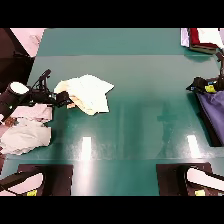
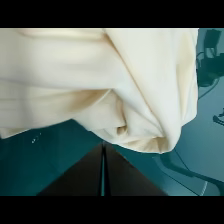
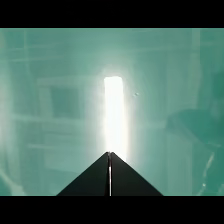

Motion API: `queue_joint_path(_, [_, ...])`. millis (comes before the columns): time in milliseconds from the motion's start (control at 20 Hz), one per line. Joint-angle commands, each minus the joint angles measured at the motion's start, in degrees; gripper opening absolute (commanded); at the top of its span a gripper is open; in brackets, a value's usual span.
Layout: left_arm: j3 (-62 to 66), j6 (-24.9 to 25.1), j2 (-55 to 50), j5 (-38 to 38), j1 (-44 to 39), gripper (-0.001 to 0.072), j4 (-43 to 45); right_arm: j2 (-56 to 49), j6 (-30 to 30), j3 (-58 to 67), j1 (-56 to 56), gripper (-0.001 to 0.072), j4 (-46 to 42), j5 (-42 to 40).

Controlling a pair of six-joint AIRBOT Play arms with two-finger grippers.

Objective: Fold the shirts.

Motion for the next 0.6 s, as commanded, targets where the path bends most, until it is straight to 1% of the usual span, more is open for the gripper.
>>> queue_joint_path(0, [0.0, -0.1, 0.0, 2.0, 0.0, 0.0053, -4.2, 0.0, 0.0, 0.1, 0.1, 0.0017, 4.9, 1.4])
queue_joint_path(50, [0.1, 0.1, 0.0, 4.9, 0.0, 0.0439, -5.3, 0.0, 0.0, 0.1, 0.1, 0.0017, 6.8, 2.3])
queue_joint_path(100, [0.0, -0.3, 0.0, 7.8, 0.0, 0.0706, -6.3, 0.0, 0.0, 0.1, 0.0, 0.0017, 9.0, 2.3])
queue_joint_path(150, [0.0, -0.3, 0.0, 10.3, 0.0, 0.0665, -6.5, 0.0, 0.0, 0.1, 0.0, 0.0017, 10.3, 2.1])
queue_joint_path(250, [0.0, -0.3, -0.5, 12.8, 0.0, 0.0665, -6.0, 0.0, 0.0, 0.1, 0.0, 0.0017, 11.8, 2.0])
queue_joint_path(400, [0.0, -0.3, -4.1, 14.7, 0.0, 0.0664, -6.1, 0.0, 0.0, 0.1, 0.1, 0.0017, 12.1, 1.9])
queue_joint_path(500, [0.0, -0.3, -6.9, 16.6, 0.0, 0.0663, -8.2, 0.0, 0.0, 0.1, 0.0, 0.0017, 12.1, 2.0])
queue_joint_path(550, [0.0, -0.3, -7.4, 18.2, 0.0, 0.0532, -10.1, 0.0, 0.0, 0.1, 0.1, 0.0017, 12.1, 2.0])
